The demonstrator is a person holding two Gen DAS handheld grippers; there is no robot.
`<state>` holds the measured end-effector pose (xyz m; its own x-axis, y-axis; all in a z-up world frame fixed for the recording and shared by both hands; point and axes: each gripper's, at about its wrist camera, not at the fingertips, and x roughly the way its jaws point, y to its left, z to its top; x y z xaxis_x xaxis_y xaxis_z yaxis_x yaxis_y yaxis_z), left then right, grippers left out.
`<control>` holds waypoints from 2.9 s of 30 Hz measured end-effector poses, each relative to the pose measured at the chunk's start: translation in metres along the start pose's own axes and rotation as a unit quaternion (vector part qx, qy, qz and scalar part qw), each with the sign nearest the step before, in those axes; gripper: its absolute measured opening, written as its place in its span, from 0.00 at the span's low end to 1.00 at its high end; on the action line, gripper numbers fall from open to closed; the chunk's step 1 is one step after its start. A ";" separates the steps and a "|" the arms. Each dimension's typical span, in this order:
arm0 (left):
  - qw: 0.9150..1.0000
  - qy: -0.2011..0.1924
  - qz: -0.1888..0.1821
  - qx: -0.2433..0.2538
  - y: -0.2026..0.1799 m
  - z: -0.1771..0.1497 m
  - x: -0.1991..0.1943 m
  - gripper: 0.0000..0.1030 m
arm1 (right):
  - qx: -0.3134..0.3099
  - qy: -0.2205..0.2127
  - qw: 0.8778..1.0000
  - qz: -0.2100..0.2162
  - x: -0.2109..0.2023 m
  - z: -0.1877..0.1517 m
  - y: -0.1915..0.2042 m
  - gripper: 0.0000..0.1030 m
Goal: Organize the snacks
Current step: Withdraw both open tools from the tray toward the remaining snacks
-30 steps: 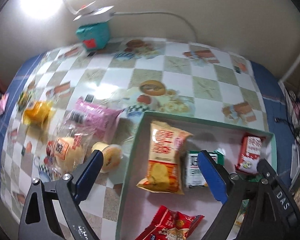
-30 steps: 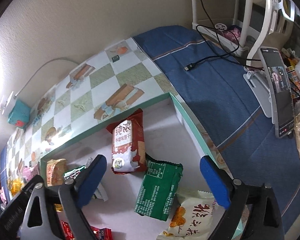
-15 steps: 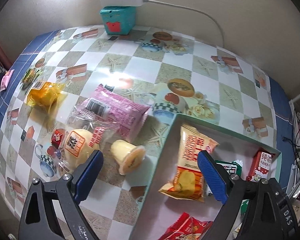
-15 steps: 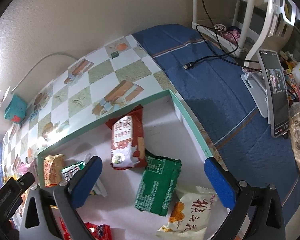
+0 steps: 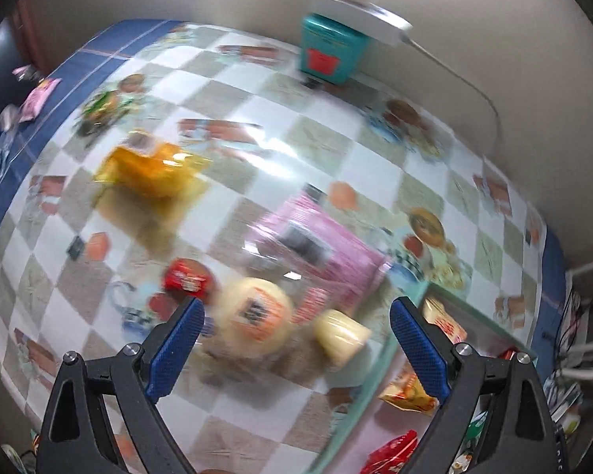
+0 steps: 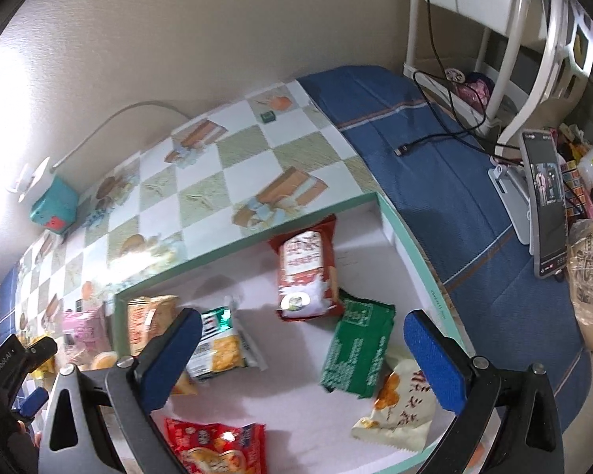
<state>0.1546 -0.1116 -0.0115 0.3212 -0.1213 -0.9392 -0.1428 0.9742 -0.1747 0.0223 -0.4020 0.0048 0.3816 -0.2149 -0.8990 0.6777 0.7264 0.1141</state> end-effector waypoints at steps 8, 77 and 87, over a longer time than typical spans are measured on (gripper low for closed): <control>0.999 -0.014 0.013 -0.031 0.057 0.012 -0.029 0.92 | 0.002 -0.012 0.999 0.035 -0.038 -0.016 0.040 1.00; 0.994 0.093 0.026 -0.057 0.181 0.044 0.043 0.92 | -0.137 0.093 0.982 0.088 0.038 -0.115 0.240 1.00; 0.994 0.093 0.025 -0.053 0.174 0.044 0.051 0.93 | -0.130 0.076 0.981 0.119 0.042 -0.114 0.248 1.00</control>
<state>0.1875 0.0601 -0.0767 0.1339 -0.1159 -0.9842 -0.2547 0.9557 -0.1472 0.1346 -0.1565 -0.0532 0.3973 0.0671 -0.9153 0.3893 0.8908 0.2343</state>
